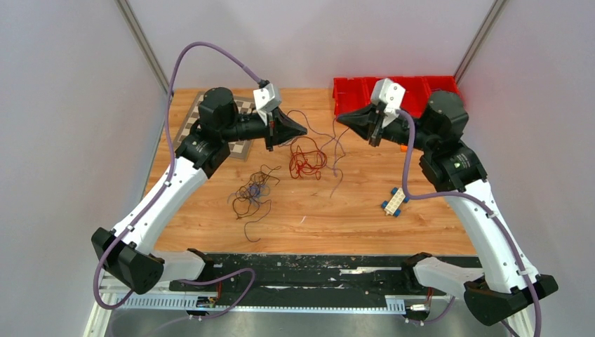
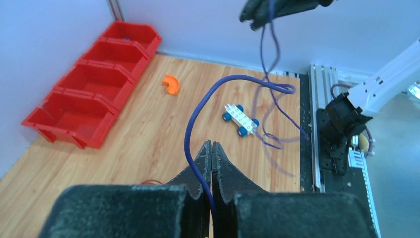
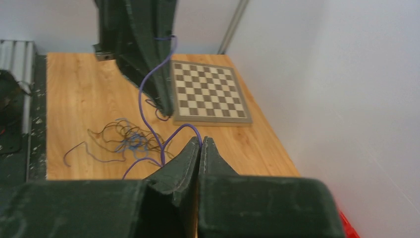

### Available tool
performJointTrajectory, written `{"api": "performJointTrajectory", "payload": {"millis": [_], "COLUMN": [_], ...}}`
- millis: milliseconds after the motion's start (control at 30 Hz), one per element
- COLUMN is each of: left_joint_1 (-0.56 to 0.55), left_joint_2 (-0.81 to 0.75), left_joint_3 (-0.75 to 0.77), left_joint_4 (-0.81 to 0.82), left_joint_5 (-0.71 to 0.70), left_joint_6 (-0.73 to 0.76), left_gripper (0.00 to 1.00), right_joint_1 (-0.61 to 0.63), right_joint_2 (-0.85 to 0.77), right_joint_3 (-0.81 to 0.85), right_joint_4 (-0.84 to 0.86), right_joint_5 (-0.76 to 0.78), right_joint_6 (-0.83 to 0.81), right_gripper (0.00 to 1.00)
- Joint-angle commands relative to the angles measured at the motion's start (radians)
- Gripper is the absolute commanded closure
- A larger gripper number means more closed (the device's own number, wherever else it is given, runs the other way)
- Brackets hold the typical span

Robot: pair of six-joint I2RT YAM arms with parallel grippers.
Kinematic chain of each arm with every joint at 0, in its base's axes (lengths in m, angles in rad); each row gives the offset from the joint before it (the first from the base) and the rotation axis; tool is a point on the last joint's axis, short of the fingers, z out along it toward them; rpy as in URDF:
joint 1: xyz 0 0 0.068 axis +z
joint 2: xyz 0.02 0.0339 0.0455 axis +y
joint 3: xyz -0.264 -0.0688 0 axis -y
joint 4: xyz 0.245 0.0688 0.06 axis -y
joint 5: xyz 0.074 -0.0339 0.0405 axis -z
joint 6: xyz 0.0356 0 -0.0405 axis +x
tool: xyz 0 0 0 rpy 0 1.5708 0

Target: Untangle the cables

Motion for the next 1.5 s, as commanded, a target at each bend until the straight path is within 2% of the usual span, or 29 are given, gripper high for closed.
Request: {"api": "performJointTrajectory", "payload": {"millis": [0,133,400,567,733,833,1033,1133,1467], "left_joint_1": [0.004,-0.006,-0.056,-0.1,-0.121,-0.121,-0.122,-0.124,-0.139], "left_joint_2": [0.03,0.031,0.038,0.036,0.064,0.069,0.084,0.089,0.097], "left_joint_3": [0.0,-0.01,0.002,0.01,0.046,0.052,0.055,0.057,0.068], "left_joint_4": [-0.105,-0.055,-0.036,0.011,0.03,0.032,0.042,0.047,0.044], "left_joint_5": [0.038,0.054,0.057,0.162,0.188,0.188,0.25,0.274,0.302], "left_joint_6": [0.054,0.021,0.026,-0.006,-0.065,-0.056,-0.079,-0.092,-0.126], "left_gripper": [1.0,1.0,1.0,1.0,1.0,1.0,1.0,1.0,1.0], "right_joint_1": [0.089,0.136,0.205,0.237,0.257,0.269,0.287,0.293,0.321], "right_joint_2": [-0.033,-0.009,0.038,0.053,0.048,0.03,0.019,0.023,0.028], "right_joint_3": [-0.012,-0.008,0.007,0.015,0.037,0.036,0.025,0.019,-0.002], "right_joint_4": [-0.014,-0.017,-0.01,0.031,0.052,0.066,0.097,0.108,0.112], "right_joint_5": [-0.071,-0.068,-0.076,-0.036,-0.039,-0.026,0.038,0.05,0.06], "right_joint_6": [-0.077,-0.118,-0.15,-0.196,-0.178,-0.172,-0.197,-0.208,-0.291], "right_gripper": [1.0,0.99,0.83,0.81,0.75,0.65,0.59,0.52,0.51]}}
